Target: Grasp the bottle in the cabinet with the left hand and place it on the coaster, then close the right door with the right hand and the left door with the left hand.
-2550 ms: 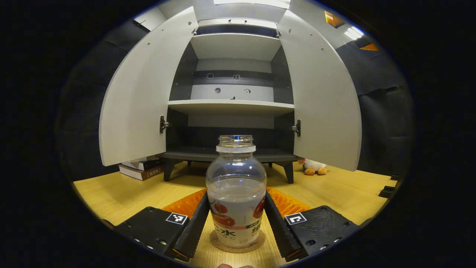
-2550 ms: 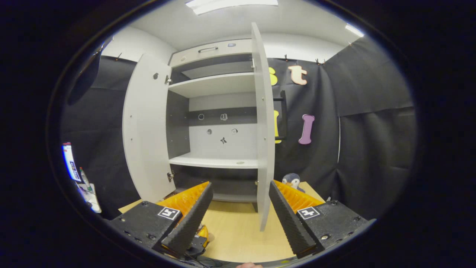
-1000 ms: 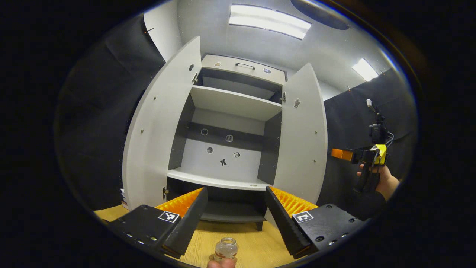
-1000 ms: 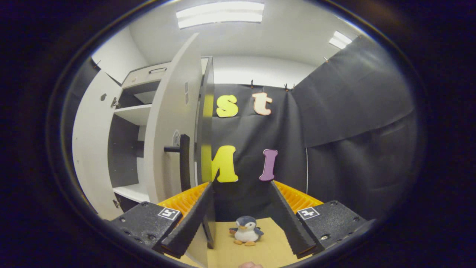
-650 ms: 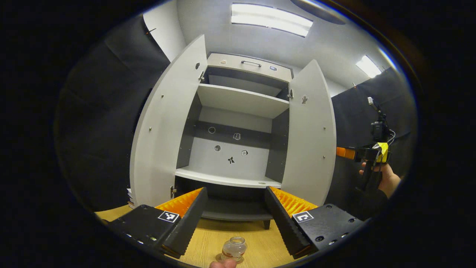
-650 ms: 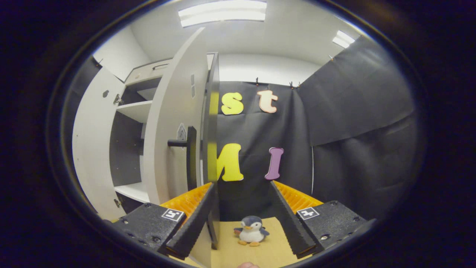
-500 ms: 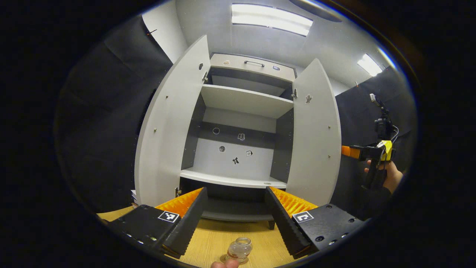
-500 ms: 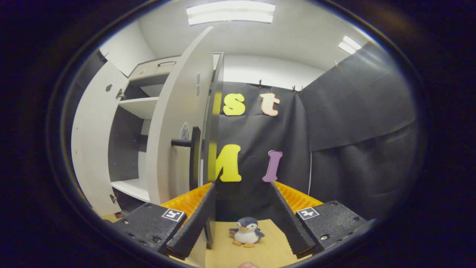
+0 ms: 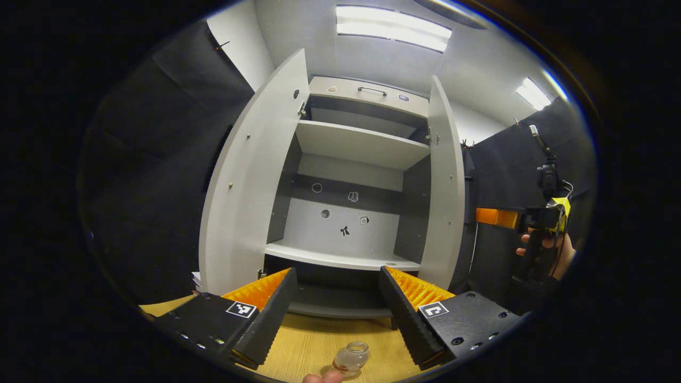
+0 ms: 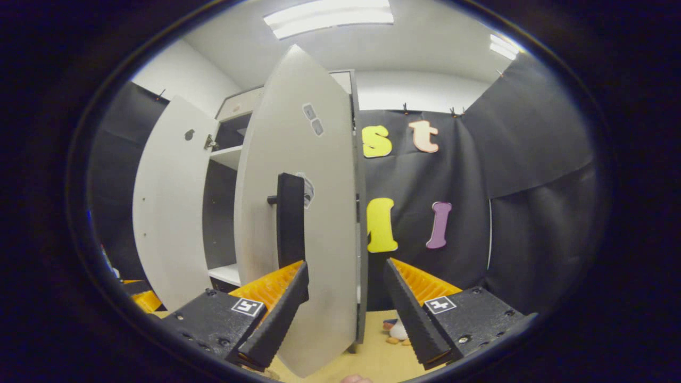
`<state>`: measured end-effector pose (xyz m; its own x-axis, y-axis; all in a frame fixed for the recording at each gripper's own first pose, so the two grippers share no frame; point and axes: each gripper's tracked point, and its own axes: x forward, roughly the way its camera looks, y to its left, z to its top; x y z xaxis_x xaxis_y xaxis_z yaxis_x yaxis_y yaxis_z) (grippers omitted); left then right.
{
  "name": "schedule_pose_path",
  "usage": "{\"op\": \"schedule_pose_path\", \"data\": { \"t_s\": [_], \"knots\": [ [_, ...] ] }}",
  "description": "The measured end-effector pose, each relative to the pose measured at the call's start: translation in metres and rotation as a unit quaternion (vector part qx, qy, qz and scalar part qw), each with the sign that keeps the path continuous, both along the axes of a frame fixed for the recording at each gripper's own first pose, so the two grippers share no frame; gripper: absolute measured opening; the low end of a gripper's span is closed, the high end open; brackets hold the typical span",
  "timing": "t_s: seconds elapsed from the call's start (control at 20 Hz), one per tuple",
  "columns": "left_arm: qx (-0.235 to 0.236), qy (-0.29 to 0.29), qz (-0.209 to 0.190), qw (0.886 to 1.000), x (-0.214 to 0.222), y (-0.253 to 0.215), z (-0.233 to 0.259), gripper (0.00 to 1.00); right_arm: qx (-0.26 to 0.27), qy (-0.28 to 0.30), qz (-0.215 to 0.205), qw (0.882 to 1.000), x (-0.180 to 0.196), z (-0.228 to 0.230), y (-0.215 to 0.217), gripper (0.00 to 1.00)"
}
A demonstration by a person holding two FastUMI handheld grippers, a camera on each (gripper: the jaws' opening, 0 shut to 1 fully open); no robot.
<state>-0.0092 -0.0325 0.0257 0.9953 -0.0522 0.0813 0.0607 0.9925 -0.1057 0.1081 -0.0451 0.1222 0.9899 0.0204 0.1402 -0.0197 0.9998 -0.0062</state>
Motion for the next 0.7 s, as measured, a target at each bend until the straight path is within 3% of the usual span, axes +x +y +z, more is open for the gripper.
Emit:
{"op": "schedule_pose_path", "data": {
  "t_s": [0.25,0.35,0.4,0.45,0.55,0.65,0.7],
  "knots": [
    [0.001,0.013,0.024,1.000,-0.007,0.025,-0.011,0.99,0.009,0.002,0.044,0.999,0.028,-0.007,0.046,0.95],
    [0.005,0.015,0.040,0.999,-0.007,0.038,-0.012,0.95,0.005,-0.003,0.042,0.999,0.032,-0.005,0.050,0.94],
    [0.005,0.015,0.048,0.999,-0.006,0.045,-0.013,0.99,0.005,-0.007,0.044,0.999,0.031,-0.003,0.052,0.97],
    [0.004,0.017,0.054,0.998,-0.006,0.052,-0.013,0.95,0.004,-0.009,0.046,0.999,0.030,-0.002,0.054,0.96],
    [0.004,0.020,0.070,0.997,-0.007,0.067,-0.011,0.99,-0.003,-0.006,0.047,0.999,0.022,-0.006,0.055,0.96],
    [0.000,0.029,0.088,0.996,-0.004,0.083,-0.012,0.94,-0.016,-0.004,0.030,0.999,0.009,-0.015,0.046,0.96],
    [-0.002,0.033,0.098,0.995,-0.004,0.092,-0.012,0.99,-0.017,-0.006,0.021,1.000,0.000,-0.022,0.041,0.96]
  ]
}}
